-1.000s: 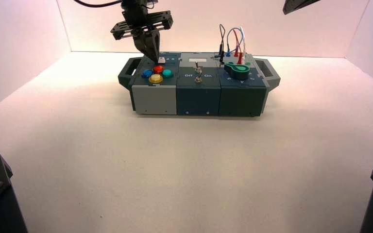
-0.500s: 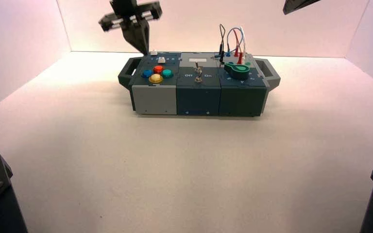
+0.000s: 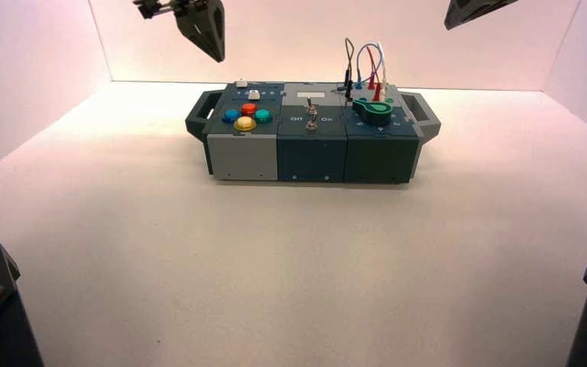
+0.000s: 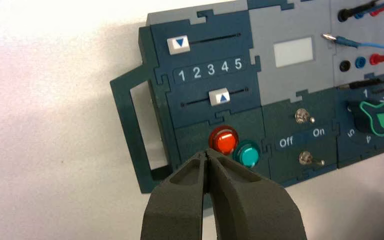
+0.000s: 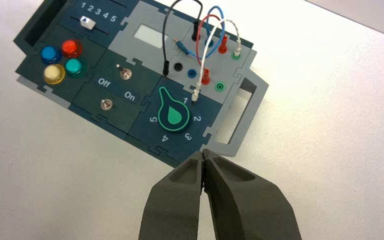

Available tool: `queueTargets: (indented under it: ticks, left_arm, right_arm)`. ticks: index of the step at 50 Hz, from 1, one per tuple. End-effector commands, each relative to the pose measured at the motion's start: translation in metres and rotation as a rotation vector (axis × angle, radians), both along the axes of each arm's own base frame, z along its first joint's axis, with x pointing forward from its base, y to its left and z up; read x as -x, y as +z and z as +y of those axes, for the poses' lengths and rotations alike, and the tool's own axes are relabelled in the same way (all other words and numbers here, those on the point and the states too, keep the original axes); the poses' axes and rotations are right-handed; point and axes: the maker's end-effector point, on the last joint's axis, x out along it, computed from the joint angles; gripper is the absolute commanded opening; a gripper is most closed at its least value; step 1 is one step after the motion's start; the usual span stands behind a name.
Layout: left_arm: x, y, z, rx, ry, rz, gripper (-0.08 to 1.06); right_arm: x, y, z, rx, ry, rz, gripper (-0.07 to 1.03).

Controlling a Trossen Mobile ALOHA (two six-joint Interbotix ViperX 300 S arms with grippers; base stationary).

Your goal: Move the bottom slider to position 3.

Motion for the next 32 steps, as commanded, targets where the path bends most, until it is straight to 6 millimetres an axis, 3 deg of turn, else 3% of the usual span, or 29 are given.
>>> queueTargets:
  ticks: [1,19,32]
  left_arm:
    - [0.001,0.024,0.0,0.021,0.004,-0.088,-0.03]
    - [0.003,0.041,0.0,0.032,-0.007,-0.158,-0.03]
    - [0.001,0.056,0.002,0.047,0.006,-0.226,-0.03]
  right_arm:
    - [-0.005,0.002,-0.002,0.001,-0.006,-0.012,-0.02]
    - [-0.006,-0.009,-0.002,0.01,-0.009,0.014,-0.02]
    - [-0.005,-0.004,-0.002,0.008,-0.007,-0.003,-0.02]
